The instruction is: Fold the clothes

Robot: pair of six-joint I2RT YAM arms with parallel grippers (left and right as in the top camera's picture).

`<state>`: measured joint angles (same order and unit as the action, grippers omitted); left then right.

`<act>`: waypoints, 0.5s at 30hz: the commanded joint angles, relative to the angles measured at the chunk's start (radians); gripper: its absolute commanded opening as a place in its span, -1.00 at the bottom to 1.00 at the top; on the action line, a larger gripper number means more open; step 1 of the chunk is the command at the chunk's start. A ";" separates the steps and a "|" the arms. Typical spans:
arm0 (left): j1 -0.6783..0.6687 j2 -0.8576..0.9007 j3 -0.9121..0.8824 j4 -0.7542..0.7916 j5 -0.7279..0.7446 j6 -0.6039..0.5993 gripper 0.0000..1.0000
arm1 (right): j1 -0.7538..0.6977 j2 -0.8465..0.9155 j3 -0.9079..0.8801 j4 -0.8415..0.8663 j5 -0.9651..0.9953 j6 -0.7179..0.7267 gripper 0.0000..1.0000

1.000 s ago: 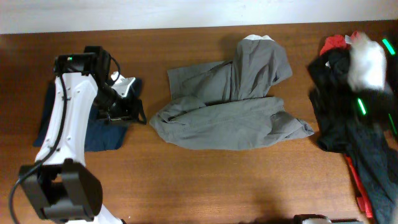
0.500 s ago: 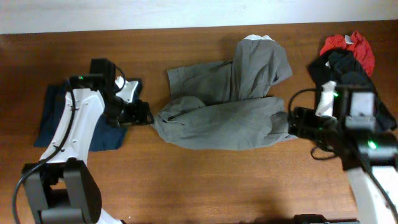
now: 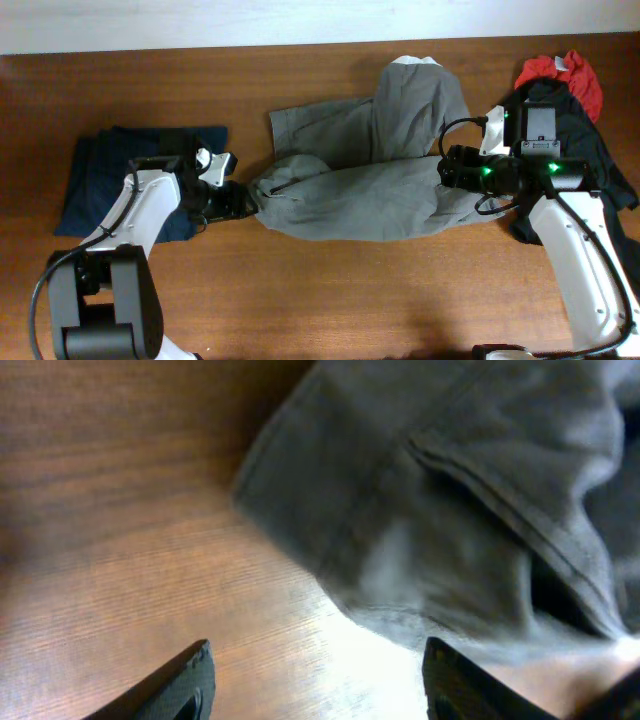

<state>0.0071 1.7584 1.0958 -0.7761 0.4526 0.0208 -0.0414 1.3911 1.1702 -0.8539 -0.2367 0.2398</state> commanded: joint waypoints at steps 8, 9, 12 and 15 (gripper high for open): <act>0.002 -0.006 -0.070 0.205 -0.069 0.061 0.37 | -0.007 -0.002 0.005 0.005 -0.022 0.001 0.40; 0.002 -0.006 -0.070 0.209 -0.056 0.081 0.37 | -0.007 -0.002 0.005 0.003 -0.022 0.001 0.40; 0.001 -0.006 -0.071 0.215 0.027 0.162 0.35 | -0.007 -0.002 0.005 0.004 -0.022 0.001 0.40; -0.009 -0.006 -0.078 0.225 0.096 0.225 0.29 | -0.007 -0.002 0.005 0.006 -0.021 0.002 0.40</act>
<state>0.0067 1.7584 1.0351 -0.5587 0.4587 0.1440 -0.0418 1.3914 1.1702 -0.8509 -0.2470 0.2394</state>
